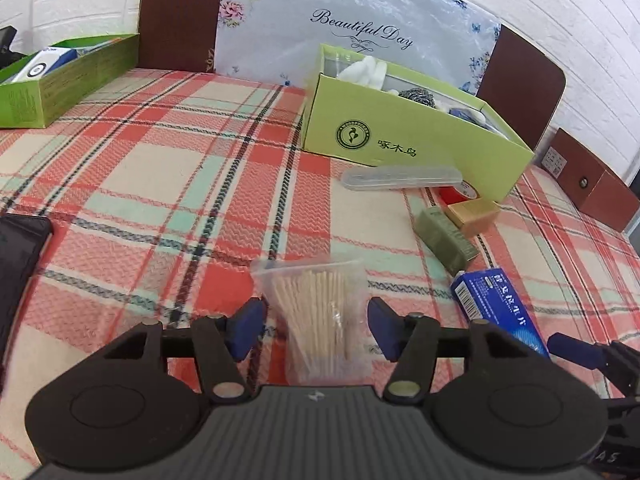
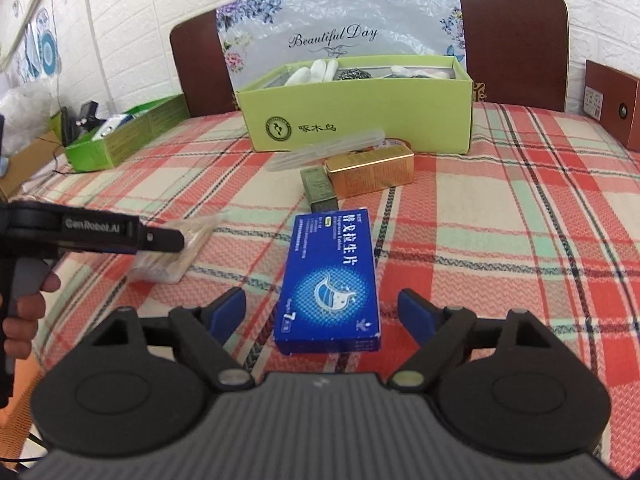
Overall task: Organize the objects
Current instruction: 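Grasp toothpick bag with left tool while right tool grasps blue medicine box, then carry toothpick bag and blue box into the lime-green box, open both tools, then move both tools back toward the tan box and green soap bar, then grasp tan box with left tool while right tool grasps green soap bar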
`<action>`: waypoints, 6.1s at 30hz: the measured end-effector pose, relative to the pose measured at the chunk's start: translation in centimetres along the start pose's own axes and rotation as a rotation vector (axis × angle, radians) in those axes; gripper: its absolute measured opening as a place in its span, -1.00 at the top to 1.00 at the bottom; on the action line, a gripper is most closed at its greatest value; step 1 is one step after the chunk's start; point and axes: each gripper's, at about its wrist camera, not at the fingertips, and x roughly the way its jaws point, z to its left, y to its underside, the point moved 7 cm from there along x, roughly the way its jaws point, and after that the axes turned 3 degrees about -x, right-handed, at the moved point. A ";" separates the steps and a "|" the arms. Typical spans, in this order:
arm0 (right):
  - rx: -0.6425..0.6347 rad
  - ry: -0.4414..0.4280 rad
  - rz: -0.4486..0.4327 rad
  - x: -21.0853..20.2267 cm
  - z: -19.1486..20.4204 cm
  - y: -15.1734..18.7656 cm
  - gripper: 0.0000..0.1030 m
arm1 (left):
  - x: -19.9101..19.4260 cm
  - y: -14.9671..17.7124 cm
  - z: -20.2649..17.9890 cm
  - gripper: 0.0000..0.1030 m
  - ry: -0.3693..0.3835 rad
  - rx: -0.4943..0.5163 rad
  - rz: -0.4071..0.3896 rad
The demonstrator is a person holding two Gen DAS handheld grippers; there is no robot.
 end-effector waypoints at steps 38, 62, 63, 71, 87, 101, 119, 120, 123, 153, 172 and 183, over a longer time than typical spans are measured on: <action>-0.046 -0.056 -0.153 -4.3 0.9 -6.9 -0.07 | -6.1 -6.2 -5.8 0.62 0.225 0.123 -0.162; -0.083 0.216 -0.369 7.8 -5.2 -23.6 -0.07 | 7.0 -21.9 -7.5 0.62 0.147 0.114 -0.247; -0.096 0.227 -0.357 8.8 -5.3 -23.4 -0.07 | 7.7 -21.9 -7.5 0.62 0.145 0.117 -0.240; -0.096 0.157 -0.213 15.3 -5.7 -22.1 -0.71 | 9.1 -20.6 -6.3 -0.56 0.129 0.105 -0.262; -0.046 0.179 -0.332 5.2 -5.9 -19.0 -1.00 | 0.0 -16.8 -6.5 -0.60 0.046 0.131 -0.251; 0.043 0.144 -0.228 -3.3 -4.2 -8.6 -1.00 | -4.4 -4.9 -4.7 -0.60 -0.010 0.112 -0.135; 0.029 0.128 -0.061 -1.0 -1.8 -2.1 -1.00 | -3.0 -1.7 0.0 -0.60 -0.064 -0.014 -0.032; 0.021 0.124 -0.060 -0.6 -1.5 -2.3 -1.00 | -3.0 -1.7 0.2 -0.60 -0.058 -0.025 -0.028; -0.008 0.118 -0.049 1.2 -1.0 -2.8 -0.93 | -3.0 -1.7 0.6 -0.60 -0.042 -0.038 -0.019; 0.007 0.089 -0.055 -1.1 -3.2 -0.2 0.58 | 7.9 -5.2 -13.1 -0.60 0.254 0.259 0.034; 0.013 0.037 -0.020 -3.3 -2.3 1.6 0.57 | -1.3 1.7 -6.2 0.51 0.172 0.244 0.077; -0.045 0.063 0.016 -2.1 -0.9 1.5 0.40 | -1.2 1.2 -5.5 0.18 0.154 0.162 0.061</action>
